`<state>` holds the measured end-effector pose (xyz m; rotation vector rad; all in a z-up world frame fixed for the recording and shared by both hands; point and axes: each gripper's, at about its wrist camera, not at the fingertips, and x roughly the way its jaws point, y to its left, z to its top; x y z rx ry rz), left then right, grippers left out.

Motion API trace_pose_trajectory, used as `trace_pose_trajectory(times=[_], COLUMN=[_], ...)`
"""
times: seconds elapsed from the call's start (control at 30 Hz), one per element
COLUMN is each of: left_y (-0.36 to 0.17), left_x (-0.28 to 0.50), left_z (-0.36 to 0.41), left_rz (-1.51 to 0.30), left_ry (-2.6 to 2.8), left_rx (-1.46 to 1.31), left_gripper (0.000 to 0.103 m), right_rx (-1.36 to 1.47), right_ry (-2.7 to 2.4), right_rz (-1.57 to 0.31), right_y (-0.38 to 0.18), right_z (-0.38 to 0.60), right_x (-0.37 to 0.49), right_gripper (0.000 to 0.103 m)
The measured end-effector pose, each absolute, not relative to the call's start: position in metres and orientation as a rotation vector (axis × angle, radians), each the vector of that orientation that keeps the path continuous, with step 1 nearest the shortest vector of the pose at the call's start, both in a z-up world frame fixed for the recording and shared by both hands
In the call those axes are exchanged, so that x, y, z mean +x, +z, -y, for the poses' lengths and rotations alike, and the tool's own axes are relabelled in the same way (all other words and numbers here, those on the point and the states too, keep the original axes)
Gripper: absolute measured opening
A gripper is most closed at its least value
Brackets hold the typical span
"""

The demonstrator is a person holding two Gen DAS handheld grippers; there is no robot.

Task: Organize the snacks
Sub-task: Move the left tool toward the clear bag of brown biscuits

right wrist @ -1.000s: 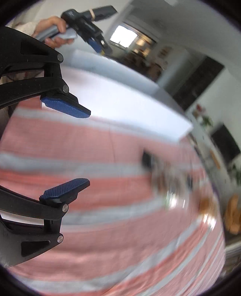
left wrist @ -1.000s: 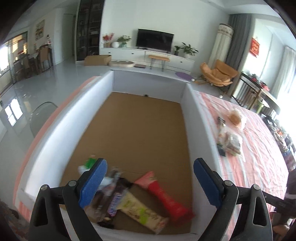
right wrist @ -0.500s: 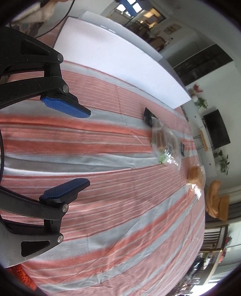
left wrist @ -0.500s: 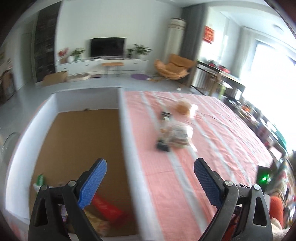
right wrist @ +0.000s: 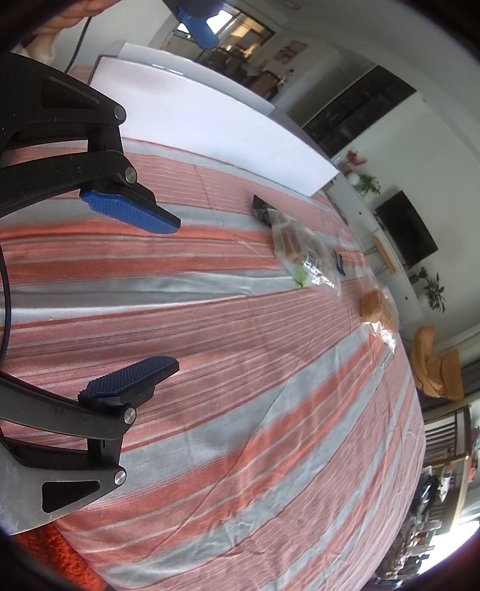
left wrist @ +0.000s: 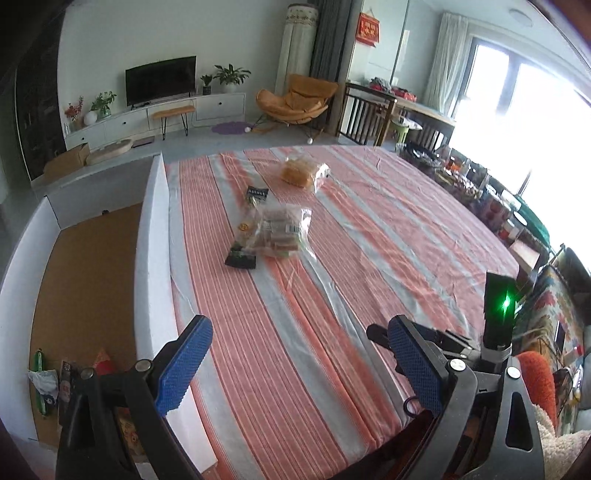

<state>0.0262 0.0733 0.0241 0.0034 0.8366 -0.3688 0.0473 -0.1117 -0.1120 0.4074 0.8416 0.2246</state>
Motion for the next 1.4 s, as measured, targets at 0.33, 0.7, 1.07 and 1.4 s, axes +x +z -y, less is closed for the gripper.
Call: trace_pose_trajectory(times=[0.33,0.7,1.07,1.4], left_y=[0.013,0.02,0.027,0.001], left_x=[0.027,0.033,0.102,0.219], left_z=[-0.053,-0.042,-0.045,-0.046], left_rz=[-0.895,-0.892,-0.986,-1.078], left_ry=[-0.361,-0.359,-0.388,-0.228], left_rx=[0.021,0.046,-0.047,-0.117], left_gripper=[0.095,0.095,0.095,0.095], right_rx=[0.425,0.435,0.435,0.441], right_ry=[0.21,0.216,0.215,0.219], right_rz=[-0.845,-0.857,-0.857,-0.866], right_y=[-0.113,-0.114,-0.114,-0.117], right_z=[0.118,0.12,0.12,0.12], right_x=[0.046,0.047,0.045,0.045], right_gripper=[0.072,0.073,0.073,0.073])
